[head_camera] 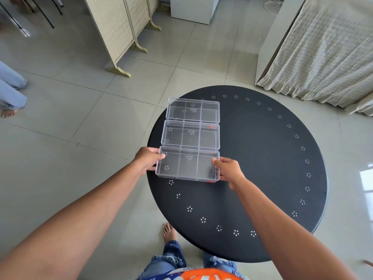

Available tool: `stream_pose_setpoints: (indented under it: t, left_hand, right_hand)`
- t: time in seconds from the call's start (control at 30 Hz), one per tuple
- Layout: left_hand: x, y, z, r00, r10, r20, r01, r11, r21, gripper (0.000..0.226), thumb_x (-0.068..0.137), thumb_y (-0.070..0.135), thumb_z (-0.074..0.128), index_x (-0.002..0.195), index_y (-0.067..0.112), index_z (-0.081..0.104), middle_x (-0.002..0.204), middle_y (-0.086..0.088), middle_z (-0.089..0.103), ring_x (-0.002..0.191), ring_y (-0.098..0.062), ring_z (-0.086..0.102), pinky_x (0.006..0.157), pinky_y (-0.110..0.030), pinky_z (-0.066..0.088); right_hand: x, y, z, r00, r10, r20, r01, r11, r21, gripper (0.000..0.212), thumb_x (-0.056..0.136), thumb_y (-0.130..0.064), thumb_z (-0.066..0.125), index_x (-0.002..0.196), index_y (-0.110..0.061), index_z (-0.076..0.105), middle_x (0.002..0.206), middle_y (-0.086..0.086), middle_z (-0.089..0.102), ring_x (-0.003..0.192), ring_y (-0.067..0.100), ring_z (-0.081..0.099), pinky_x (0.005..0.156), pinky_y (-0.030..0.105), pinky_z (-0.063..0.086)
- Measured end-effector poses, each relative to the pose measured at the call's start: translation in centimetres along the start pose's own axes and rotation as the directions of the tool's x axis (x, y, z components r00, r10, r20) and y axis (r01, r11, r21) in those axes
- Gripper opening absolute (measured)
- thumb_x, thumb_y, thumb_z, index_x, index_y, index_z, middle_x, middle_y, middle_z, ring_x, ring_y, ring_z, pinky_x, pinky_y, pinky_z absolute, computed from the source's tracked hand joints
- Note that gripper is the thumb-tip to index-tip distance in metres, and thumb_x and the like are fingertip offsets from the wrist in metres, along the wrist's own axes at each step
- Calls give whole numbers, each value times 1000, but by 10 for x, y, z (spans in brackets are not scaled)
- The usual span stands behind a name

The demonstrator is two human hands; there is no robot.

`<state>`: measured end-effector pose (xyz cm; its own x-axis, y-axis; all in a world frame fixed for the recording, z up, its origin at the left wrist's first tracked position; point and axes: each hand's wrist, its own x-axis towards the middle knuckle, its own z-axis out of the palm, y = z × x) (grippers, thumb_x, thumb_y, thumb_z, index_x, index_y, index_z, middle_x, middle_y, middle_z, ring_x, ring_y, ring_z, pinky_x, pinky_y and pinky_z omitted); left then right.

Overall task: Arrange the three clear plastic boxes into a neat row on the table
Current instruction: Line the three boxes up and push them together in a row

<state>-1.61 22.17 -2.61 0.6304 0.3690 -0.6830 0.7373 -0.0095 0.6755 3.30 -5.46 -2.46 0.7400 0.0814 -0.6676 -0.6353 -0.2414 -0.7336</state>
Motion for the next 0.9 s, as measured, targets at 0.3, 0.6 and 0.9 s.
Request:
stream_pose_setpoints:
  t: [0.3, 0.6, 0.9]
  left_hand:
    - [-2, 1, 0, 1000, -11, -3, 11, 1000, 22, 32, 85, 11, 73, 117, 9, 67, 106, -10, 73, 94, -22, 69, 88, -46, 58]
    - [0, 1, -2, 1000, -28, 4, 28, 999, 39, 38, 82, 13, 75, 119, 9, 67, 113, -12, 73, 104, -26, 70, 89, -50, 57]
    - [-6, 8, -1, 999, 8, -43, -4, 997, 83, 66, 82, 21, 75, 142, 10, 49, 132, -10, 60, 113, -28, 63, 89, -44, 56]
  right_hand:
    - [-1, -1, 1, 1000, 11, -7, -11, 1000, -2, 6, 93, -19, 65, 89, -20, 70, 92, 6, 74, 82, 26, 71, 82, 47, 61]
    - [-4, -3, 1, 1000, 13, -11, -13, 1000, 3, 6, 93, -19, 64, 91, -16, 70, 88, 4, 73, 76, 22, 70, 71, 39, 62]
    - [-8, -2, 1, 999, 33, -43, -35, 999, -30, 19, 89, -35, 65, 81, -19, 68, 93, 9, 75, 84, 25, 70, 90, 46, 59]
